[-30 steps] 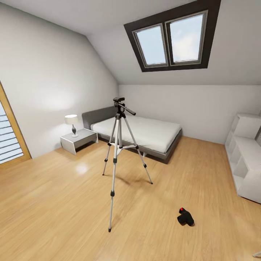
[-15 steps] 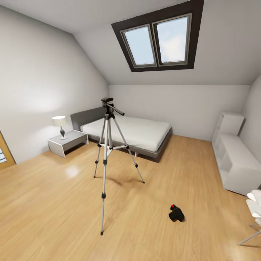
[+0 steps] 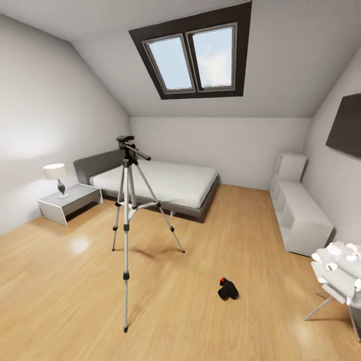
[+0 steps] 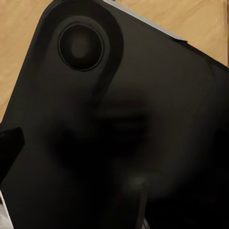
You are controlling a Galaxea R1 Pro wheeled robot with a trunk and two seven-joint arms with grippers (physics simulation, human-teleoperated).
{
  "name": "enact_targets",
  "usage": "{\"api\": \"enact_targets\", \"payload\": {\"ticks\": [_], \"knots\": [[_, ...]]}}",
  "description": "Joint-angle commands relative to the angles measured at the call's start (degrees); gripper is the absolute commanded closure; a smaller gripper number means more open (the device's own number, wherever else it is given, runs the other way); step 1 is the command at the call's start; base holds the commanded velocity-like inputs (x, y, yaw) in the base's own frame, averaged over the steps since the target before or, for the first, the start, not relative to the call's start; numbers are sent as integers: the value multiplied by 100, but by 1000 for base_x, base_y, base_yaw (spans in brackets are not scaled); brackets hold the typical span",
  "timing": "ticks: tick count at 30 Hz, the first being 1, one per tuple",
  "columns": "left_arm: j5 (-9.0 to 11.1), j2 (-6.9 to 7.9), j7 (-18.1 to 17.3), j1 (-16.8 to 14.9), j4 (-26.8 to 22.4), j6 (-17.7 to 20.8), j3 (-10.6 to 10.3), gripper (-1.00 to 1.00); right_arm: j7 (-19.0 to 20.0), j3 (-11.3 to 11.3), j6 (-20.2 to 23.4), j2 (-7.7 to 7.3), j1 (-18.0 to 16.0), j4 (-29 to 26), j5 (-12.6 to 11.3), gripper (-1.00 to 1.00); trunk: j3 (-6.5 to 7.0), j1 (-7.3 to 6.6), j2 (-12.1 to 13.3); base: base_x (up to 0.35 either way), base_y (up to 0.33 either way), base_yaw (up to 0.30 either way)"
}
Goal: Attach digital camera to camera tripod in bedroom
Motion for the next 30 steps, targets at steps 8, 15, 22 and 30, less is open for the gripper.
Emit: {"api": "enact_targets", "payload": {"ticks": [8,15,22,30], "knots": [[13,0,2,3,-11,-3,-19,-100,18,-42,22,-2,-6,8,64,-100,-5,1,-3,216,-166,-139],[12,0,8,3,-6,-3,-21,-100,45,-40,35,5,-6,8,66,-100,-5,1,-3,257,-217,-12],[17,0,8,3,-3,-3,-22,-100,24,-40,20,6,-6,8,66,-100,-5,1,-3,260,-222,-2],[20,0,9,3,-3,-3,-22,-100,25,-40,40,10,-6,8,72,-100,-5,1,-3,260,-222,0]]}}
